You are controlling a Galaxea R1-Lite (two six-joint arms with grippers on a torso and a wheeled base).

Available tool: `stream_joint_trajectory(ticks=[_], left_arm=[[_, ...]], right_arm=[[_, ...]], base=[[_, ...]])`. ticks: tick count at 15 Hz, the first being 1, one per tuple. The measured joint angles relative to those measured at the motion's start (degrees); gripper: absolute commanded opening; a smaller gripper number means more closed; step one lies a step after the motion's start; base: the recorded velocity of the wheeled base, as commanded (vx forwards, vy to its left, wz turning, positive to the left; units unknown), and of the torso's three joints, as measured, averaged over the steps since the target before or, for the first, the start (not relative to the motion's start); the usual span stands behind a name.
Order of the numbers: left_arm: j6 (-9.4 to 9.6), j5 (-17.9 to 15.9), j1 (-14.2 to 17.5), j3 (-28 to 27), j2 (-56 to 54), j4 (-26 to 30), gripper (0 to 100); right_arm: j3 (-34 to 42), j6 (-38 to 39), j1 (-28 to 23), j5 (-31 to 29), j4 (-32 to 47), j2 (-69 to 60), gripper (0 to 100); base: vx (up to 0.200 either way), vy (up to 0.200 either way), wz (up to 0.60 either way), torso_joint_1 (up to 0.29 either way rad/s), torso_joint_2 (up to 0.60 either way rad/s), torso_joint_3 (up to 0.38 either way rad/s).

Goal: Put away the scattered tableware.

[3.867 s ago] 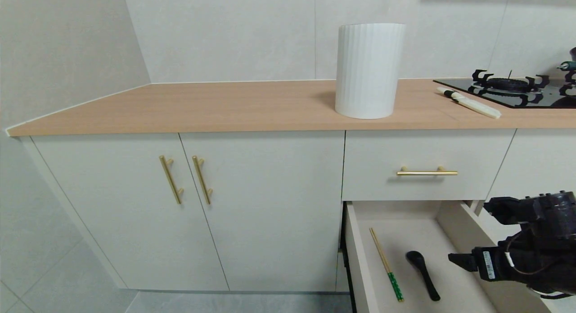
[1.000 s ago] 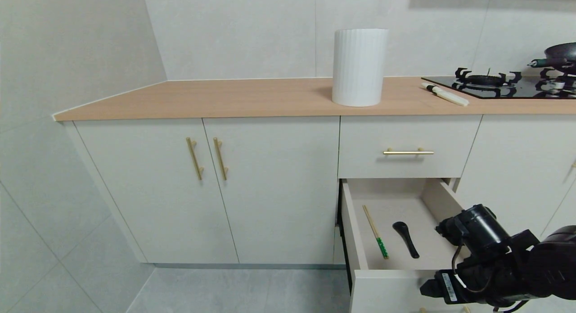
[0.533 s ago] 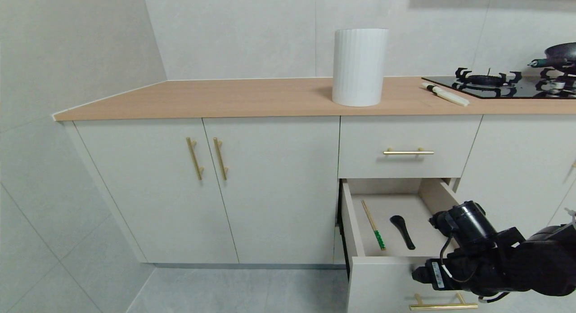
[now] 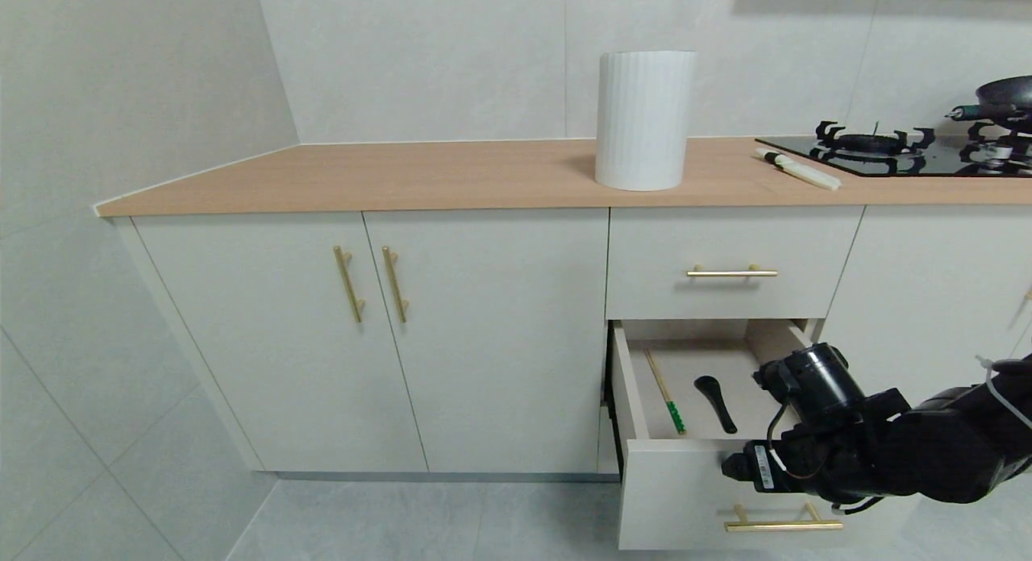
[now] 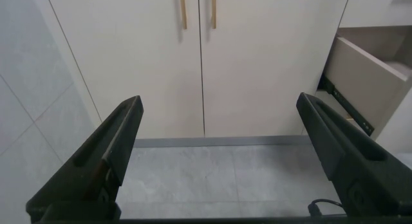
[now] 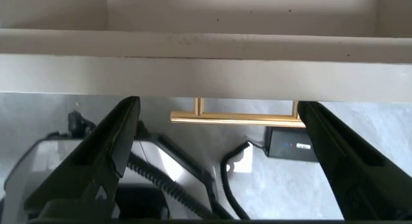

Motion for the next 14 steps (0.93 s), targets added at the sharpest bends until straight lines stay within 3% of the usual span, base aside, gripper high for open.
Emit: stream_joint_trajectory(ticks=[14], left_arm=[[0.0, 0.02, 0.0, 0.0, 0.0, 0.0, 100]], right_arm=[[-18.24, -5.89, -6.22, 0.06, -0.04, 10.95, 100]], base=[[0.0, 0.0, 0.0, 0.0, 0.0, 0.0]])
